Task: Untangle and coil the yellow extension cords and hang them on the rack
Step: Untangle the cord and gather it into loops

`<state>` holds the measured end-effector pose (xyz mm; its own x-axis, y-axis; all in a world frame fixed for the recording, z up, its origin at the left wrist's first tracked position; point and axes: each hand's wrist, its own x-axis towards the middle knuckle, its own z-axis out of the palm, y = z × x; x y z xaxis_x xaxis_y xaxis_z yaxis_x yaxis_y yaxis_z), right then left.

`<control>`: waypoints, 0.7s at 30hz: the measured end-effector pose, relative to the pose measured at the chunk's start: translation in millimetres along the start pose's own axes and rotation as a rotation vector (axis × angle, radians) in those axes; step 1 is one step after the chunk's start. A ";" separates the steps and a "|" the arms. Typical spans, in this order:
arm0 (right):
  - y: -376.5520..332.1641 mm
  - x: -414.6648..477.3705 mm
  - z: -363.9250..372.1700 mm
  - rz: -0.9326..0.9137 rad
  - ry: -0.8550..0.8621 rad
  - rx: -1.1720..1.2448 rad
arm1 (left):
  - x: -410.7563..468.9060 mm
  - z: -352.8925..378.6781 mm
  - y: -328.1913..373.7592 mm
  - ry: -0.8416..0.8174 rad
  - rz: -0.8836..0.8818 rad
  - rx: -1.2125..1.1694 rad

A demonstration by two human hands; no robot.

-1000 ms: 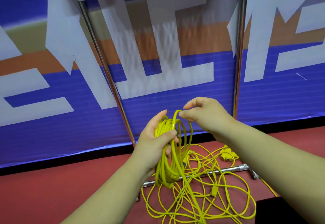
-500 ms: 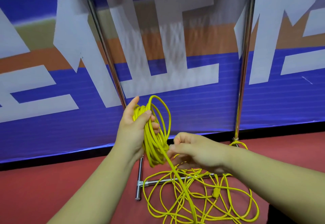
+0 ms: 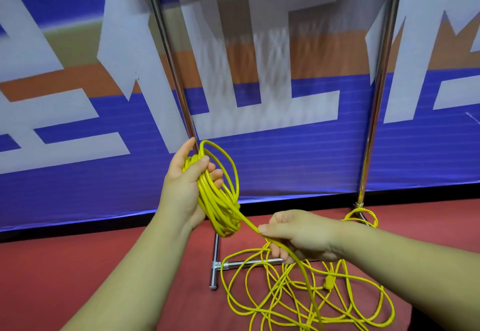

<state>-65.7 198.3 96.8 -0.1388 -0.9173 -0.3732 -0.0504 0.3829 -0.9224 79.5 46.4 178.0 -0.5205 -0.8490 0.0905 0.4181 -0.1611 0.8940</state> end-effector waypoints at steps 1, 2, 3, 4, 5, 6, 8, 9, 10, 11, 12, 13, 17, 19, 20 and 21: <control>1.3 1.7 -2.1 -0.002 0.021 -0.027 | -0.8 -0.1 0.7 -0.019 -0.003 -0.007; 2.5 3.2 -3.9 -0.009 0.039 -0.052 | -1.8 -0.1 1.5 -0.042 -0.005 -0.013; 3.5 4.6 -5.1 -0.015 0.052 -0.072 | -3.1 0.4 2.4 -0.065 -0.010 -0.020; 3.9 4.7 -5.6 -0.012 0.057 -0.093 | -4.3 0.9 3.4 -0.087 -0.016 -0.028; 4.7 4.3 -6.0 0.002 0.051 -0.117 | -5.4 1.4 4.2 -0.104 -0.025 -0.033; 5.8 3.4 -6.6 0.020 0.034 -0.146 | -6.2 1.6 5.1 -0.116 -0.032 -0.033; 8.4 1.4 -10.6 0.023 -0.034 -0.203 | -7.6 1.5 6.4 -0.132 -0.041 -0.021; 9.8 1.1 -15.5 0.002 -0.064 -0.207 | -8.0 1.1 7.0 -0.138 -0.044 -0.016; 10.8 0.5 -22.4 -0.026 -0.076 -0.190 | -8.1 0.4 7.5 -0.141 -0.047 -0.014; 11.3 -0.9 -30.4 -0.052 -0.076 -0.154 | -7.8 -0.7 7.9 -0.138 -0.049 -0.014; 12.2 -2.7 -38.7 -0.067 -0.077 -0.107 | -7.4 -2.0 7.9 -0.128 -0.052 -0.014; 13.4 -4.9 -46.3 -0.078 -0.087 -0.065 | -6.7 -3.0 7.6 -0.116 -0.054 -0.013; 21.7 -11.9 -62.2 -0.081 -0.202 0.011 | -4.1 -4.0 4.2 -0.059 -0.062 0.001; 27.4 -14.4 -65.9 -0.063 -0.226 -0.082 | -2.8 -3.0 2.9 -0.038 -0.064 0.002; 29.8 -15.9 -67.5 -0.058 -0.220 -0.152 | -2.2 -2.9 2.5 -0.036 -0.062 0.002; 31.8 -17.6 -69.7 -0.055 -0.197 -0.190 | -1.6 -2.9 1.7 -0.040 -0.056 0.012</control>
<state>-133.8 234.2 81.0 0.0631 -0.9336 -0.3527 -0.2395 0.3289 -0.9135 83.2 46.1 178.2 -0.5724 -0.8180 0.0571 0.3785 -0.2018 0.9033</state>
